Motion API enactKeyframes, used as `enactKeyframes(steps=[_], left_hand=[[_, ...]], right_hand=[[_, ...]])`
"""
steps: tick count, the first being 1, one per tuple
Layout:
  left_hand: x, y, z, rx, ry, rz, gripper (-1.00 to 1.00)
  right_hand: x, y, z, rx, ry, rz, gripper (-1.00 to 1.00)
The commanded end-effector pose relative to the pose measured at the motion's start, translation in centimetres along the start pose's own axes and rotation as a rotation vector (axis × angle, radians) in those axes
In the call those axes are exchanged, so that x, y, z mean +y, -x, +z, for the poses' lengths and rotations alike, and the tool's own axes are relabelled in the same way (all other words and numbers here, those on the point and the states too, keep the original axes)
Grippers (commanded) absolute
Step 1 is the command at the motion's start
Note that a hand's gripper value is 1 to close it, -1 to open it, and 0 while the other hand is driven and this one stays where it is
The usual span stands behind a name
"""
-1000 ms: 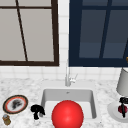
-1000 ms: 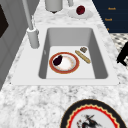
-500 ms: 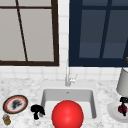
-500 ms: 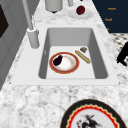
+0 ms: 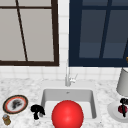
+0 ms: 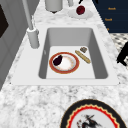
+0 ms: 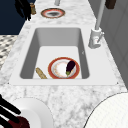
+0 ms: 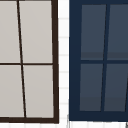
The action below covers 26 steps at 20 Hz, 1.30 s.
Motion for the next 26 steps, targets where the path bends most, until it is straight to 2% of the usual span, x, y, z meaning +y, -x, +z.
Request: enactKeyframes(steps=[1, 10, 16, 19, 26], left_hand=[[0.0, 0.0, 0.0, 0.0, 0.0, 0.0, 0.0], [0.0, 0.0, 0.0, 0.0, 0.0, 0.0, 0.0], [0.0, 0.0, 0.0, 0.0, 0.0, 0.0, 0.0], [0.0, 0.0, 0.0, 0.0, 0.0, 0.0, 0.0], [0.0, 0.0, 0.0, 0.0, 0.0, 0.0, 0.0]], right_hand=[[1.0, -0.1, -0.8, 0.006, 0.012, 0.006, -1.0], [2.8, -0.3, -2.7, 0.005, 0.004, 0.005, -1.0], [2.4, 0.1, -2.8, 0.004, 0.053, -0.016, -1.0], [2.1, 0.4, -2.8, -0.003, 0.049, -0.024, -1.0], [1.3, 0.2, -5.8, -0.005, -0.016, 0.013, -1.0]])
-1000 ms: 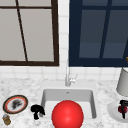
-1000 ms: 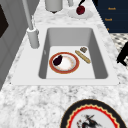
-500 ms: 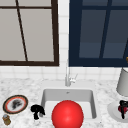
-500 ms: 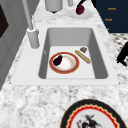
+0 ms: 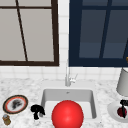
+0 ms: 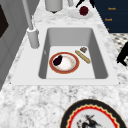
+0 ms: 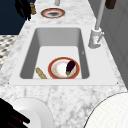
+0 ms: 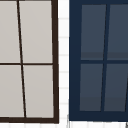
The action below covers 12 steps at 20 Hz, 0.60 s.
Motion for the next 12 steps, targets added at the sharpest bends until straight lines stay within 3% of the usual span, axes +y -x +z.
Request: enactKeyframes(steps=[1, 12], left_hand=[[0.0, 0.0, 0.0, 0.0, 0.0, 0.0, 0.0], [0.0, 0.0, 0.0, 0.0, 0.0, 0.0, 0.0]], right_hand=[[-0.3, -0.6, -1.9, -0.003, -0.046, 0.022, -1.0], [2.2, -0.8, -4.6, 0.01, -0.017, 0.018, -1.0]])
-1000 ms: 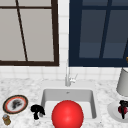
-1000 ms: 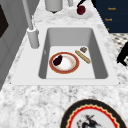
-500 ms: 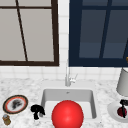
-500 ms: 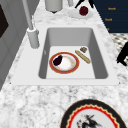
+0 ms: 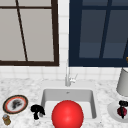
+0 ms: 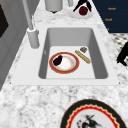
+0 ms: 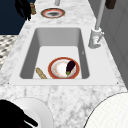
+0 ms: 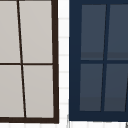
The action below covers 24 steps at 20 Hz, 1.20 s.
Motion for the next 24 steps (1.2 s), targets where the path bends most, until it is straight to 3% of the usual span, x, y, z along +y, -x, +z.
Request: enactKeyframes(steps=[1, 5, 6, 9, 12, 14, 15, 18, 24], left_hand=[[0.0, 0.0, 0.0, 0.0, 0.0, 0.0, 0.0], [0.0, 0.0, 0.0, 0.0, 0.0, 0.0, 0.0], [0.0, 0.0, 0.0, 0.0, 0.0, 0.0, 0.0], [0.0, 0.0, 0.0, 0.0, 0.0, 0.0, 0.0], [0.0, 0.0, 0.0, 0.0, 0.0, 0.0, 0.0], [0.0, 0.0, 0.0, 0.0, 0.0, 0.0, 0.0], [0.0, 0.0, 0.0, 0.0, 0.0, 0.0, 0.0], [0.0, 0.0, 0.0, 0.0, 0.0, 0.0, 0.0], [0.0, 0.0, 0.0, 0.0, 0.0, 0.0, 0.0]], right_hand=[[1.1, 0.2, -1.1, 0.001, -0.009, 0.003, -1.0], [1.5, -0.2, -3.5, 0.001, -0.035, 0.01, -1.0], [1.4, -0.4, -3.7, 0.001, -0.068, 0.021, 1.0], [0.5, 0.0, -2.6, -0.004, -0.096, 0.041, 1.0], [-0.2, 0.1, -2.3, 0.002, 0.011, -0.01, 1.0], [-1.3, -0.1, -2.2, 0.055, 0.087, -0.037, 1.0], [-2.3, -0.5, -2.2, 0.033, 0.066, -0.03, 1.0], [-3.3, -1.7, 0.0, 0.037, 0.087, -0.037, 1.0], [-5.1, -5.5, 3.2, 0.046, 0.085, -0.001, 1.0]])
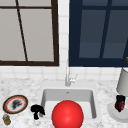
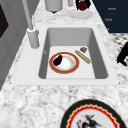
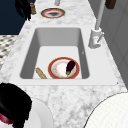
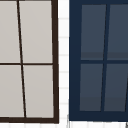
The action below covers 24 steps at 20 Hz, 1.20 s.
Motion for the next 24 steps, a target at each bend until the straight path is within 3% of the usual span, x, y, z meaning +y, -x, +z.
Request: enactKeyframes(steps=[1, 12, 16, 24], left_hand=[[0.0, 0.0, 0.0, 0.0, 0.0, 0.0, 0.0], [0.0, 0.0, 0.0, 0.0, 0.0, 0.0, 0.0], [0.0, 0.0, 0.0, 0.0, 0.0, 0.0, 0.0], [0.0, 0.0, 0.0, 0.0, 0.0, 0.0, 0.0]], right_hand=[[-1.4, -2.7, 2.0, -0.007, 0.027, -0.016, 1.0], [-3.4, -10.8, 5.7, 0.006, 0.026, -0.002, 1.0], [-3.3, -13.8, 7.1, 0.006, 0.079, -0.023, 1.0], [-3.9, -20.1, 9.2, 0.006, 0.104, -0.032, 1.0]])
